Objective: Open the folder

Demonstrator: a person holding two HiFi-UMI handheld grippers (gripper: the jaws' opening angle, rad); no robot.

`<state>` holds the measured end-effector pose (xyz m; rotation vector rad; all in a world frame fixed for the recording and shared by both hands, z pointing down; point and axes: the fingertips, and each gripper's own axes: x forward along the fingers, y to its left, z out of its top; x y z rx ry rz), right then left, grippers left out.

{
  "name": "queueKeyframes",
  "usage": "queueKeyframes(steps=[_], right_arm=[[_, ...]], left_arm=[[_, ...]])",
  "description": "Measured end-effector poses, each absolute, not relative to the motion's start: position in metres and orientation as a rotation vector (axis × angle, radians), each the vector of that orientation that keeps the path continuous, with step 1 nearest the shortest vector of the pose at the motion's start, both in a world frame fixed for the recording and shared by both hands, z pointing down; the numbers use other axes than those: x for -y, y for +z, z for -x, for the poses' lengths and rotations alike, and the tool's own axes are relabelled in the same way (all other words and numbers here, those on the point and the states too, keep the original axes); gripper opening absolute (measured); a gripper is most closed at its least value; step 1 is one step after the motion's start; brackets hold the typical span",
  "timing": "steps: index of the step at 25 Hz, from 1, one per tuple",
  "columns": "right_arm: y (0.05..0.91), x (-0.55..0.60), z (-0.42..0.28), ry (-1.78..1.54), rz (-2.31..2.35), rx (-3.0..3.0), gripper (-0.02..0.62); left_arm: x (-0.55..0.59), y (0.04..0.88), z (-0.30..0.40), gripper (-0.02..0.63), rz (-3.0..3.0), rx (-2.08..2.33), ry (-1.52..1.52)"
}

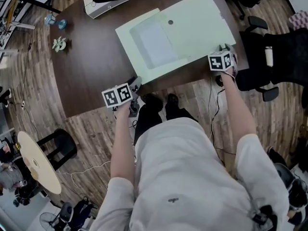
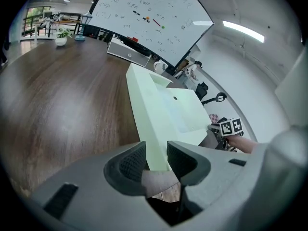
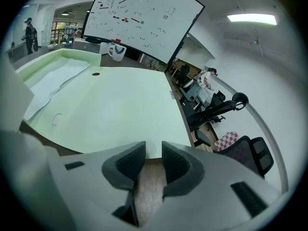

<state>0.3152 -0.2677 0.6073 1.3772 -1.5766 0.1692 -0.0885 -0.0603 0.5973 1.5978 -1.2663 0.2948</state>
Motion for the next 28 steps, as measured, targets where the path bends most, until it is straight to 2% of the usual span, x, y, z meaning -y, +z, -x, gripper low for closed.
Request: queueKeyframes(steps=[10,16,28], right_arm=[[0.568,0.263,-0.31,0.131,-1.412,1.637,0.126],[0.534,0.26,-0.307,0.119,-1.484,1.664,0.114],[0.468,0.229,-0.269,0.133,-1.624,1.719,0.103]], left_arm=[[0.061,0.595,0.089,0.128,-1.667,1.278,0.395],[0.076,0.58,0.085,0.127,-1.761,1.234,0.413],[0.117,0.512,0.08,0.11,-2.023,1.089,0.377]])
